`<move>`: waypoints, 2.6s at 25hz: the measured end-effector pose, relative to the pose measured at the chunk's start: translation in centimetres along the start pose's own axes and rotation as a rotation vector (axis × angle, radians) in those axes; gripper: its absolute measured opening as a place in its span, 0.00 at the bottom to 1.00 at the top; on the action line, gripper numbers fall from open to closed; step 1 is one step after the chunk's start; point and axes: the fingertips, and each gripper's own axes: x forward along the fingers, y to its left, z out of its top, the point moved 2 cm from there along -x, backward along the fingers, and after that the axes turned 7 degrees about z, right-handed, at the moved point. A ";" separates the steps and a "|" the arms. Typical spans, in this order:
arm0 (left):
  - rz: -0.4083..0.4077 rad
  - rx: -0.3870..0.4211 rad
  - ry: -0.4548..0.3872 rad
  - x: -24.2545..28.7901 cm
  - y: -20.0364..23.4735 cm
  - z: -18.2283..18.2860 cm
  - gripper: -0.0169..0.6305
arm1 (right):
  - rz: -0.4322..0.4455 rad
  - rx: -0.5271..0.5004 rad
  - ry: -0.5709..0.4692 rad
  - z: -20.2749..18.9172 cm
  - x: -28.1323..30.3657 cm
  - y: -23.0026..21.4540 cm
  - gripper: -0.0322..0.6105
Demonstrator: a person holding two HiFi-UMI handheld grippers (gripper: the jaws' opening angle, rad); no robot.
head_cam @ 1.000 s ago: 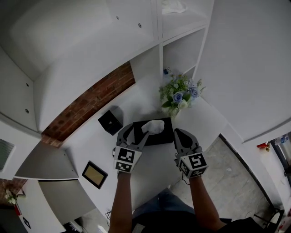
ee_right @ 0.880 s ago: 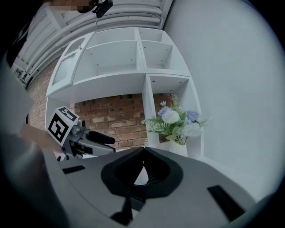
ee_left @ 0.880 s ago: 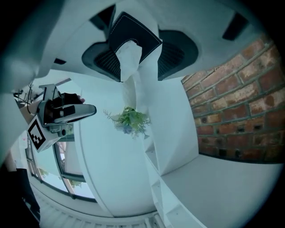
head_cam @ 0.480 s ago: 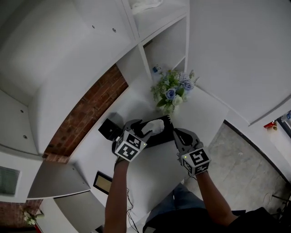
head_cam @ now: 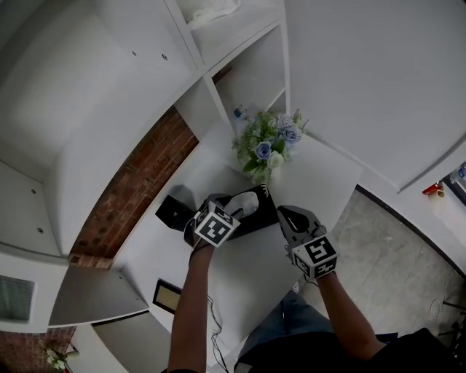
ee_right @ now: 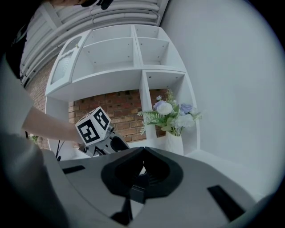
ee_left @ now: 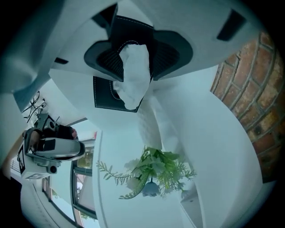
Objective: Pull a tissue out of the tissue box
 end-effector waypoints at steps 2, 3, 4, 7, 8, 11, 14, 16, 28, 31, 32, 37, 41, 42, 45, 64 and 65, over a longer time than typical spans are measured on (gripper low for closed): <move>-0.002 -0.003 0.011 0.3 -0.1 -0.2 0.32 | 0.001 0.002 0.002 -0.1 -0.1 0.1 0.05; -0.005 -0.003 0.015 0.3 -0.2 -0.3 0.30 | 0.001 0.003 0.002 -0.2 -0.1 0.1 0.05; -0.008 -0.002 0.017 0.4 -0.4 -0.4 0.28 | 0.001 0.003 0.002 -0.2 -0.2 0.2 0.05; 0.002 0.007 0.011 0.3 -0.6 -0.3 0.18 | 0.000 0.004 0.001 -0.1 -0.2 0.2 0.05; 0.008 0.011 0.007 0.2 -0.6 -0.2 0.17 | 0.000 0.004 0.001 -0.2 -0.2 0.2 0.05; 0.009 0.020 0.003 0.2 -0.9 -0.2 0.10 | -0.001 0.007 0.002 -0.2 -0.3 0.4 0.05; 0.014 0.029 0.011 0.2 -1.1 -0.5 0.07 | -0.001 0.005 0.003 -0.2 -0.3 0.6 0.05; 0.016 0.036 0.014 0.4 -1.2 -0.8 0.06 | -0.002 0.004 0.003 -0.1 -0.4 0.6 0.05; 0.125 0.048 -0.029 -0.7 0.4 -0.3 0.04 | -0.009 0.008 0.005 -0.3 -0.4 0.8 0.05; 0.170 0.038 -0.057 -1.5 1.3 0.2 0.04 | -0.012 0.008 0.004 -0.2 -0.4 0.8 0.05; 0.187 0.037 -0.068 -1.8 1.7 0.3 0.04 | -0.012 0.008 0.004 -0.2 -0.4 0.8 0.05; 0.255 0.030 -0.122 -3.3 3.1 1.2 0.04 | -0.014 0.005 0.001 -0.1 -0.2 1.0 0.05; 0.290 0.024 -0.151 -4.1 3.6 1.5 0.04 | -0.009 -0.002 -0.002 0.2 0.0 1.4 0.05; 0.301 0.022 -0.162 -4.4 3.8 1.6 0.04 | -0.007 -0.004 -0.004 0.3 0.1 1.5 0.05; 0.337 0.021 -0.194 -5.3 4.4 2.1 0.04 | -0.004 -0.010 -0.008 0.7 0.2 1.6 0.05; 0.564 -0.142 -0.501 -15.3 6.1 5.1 0.04 | -0.016 -0.041 -0.083 4.1 -0.1 1.5 0.05; 0.577 -0.169 -0.528 -16.0 6.0 5.1 0.04 | -0.023 -0.039 -0.094 4.4 -0.2 1.4 0.05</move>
